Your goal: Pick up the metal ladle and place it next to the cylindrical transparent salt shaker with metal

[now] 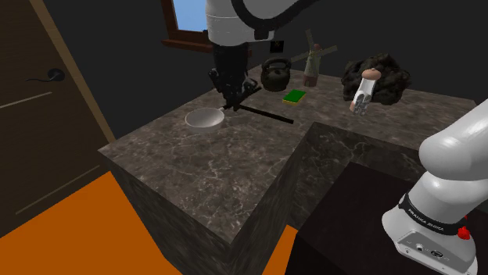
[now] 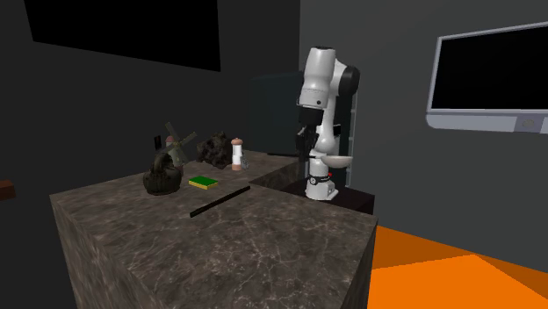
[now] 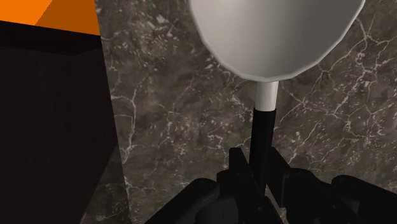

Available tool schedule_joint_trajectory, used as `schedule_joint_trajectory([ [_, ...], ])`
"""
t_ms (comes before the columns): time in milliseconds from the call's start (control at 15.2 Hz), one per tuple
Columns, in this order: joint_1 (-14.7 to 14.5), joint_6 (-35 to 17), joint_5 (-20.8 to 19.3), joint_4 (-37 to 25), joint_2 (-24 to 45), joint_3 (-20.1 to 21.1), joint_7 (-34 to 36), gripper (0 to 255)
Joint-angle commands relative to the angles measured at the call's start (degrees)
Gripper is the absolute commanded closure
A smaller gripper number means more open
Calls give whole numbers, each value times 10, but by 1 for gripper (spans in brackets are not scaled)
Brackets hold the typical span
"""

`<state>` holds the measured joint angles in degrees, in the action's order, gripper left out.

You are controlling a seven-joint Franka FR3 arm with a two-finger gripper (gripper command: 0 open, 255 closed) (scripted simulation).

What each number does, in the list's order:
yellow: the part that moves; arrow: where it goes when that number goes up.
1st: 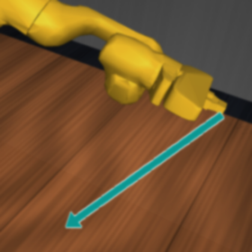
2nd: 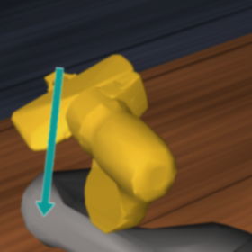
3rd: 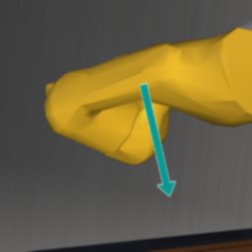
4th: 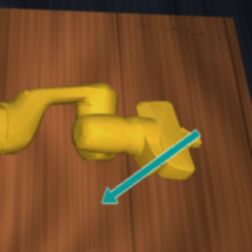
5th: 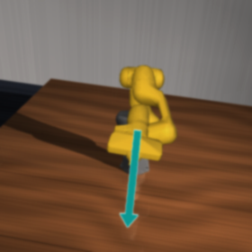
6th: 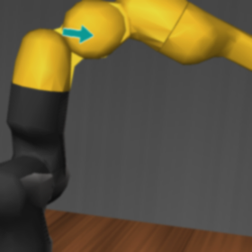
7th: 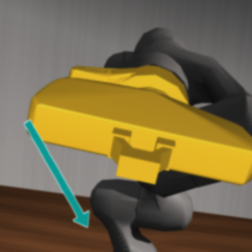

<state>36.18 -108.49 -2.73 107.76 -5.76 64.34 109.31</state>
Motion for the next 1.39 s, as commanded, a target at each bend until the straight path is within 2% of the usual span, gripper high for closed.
schedule_joint_trajectory([
  [0,0,16,-1,-16,2,0,0,255],
  [726,3,98,-9,-103,12,3,-3,255],
  [858,9,89,36,-73,-38,-39,-59,255],
  [990,9,83,64,-47,-72,-80,-105,255],
  [1320,8,72,99,5,-124,-164,-199,255],
])
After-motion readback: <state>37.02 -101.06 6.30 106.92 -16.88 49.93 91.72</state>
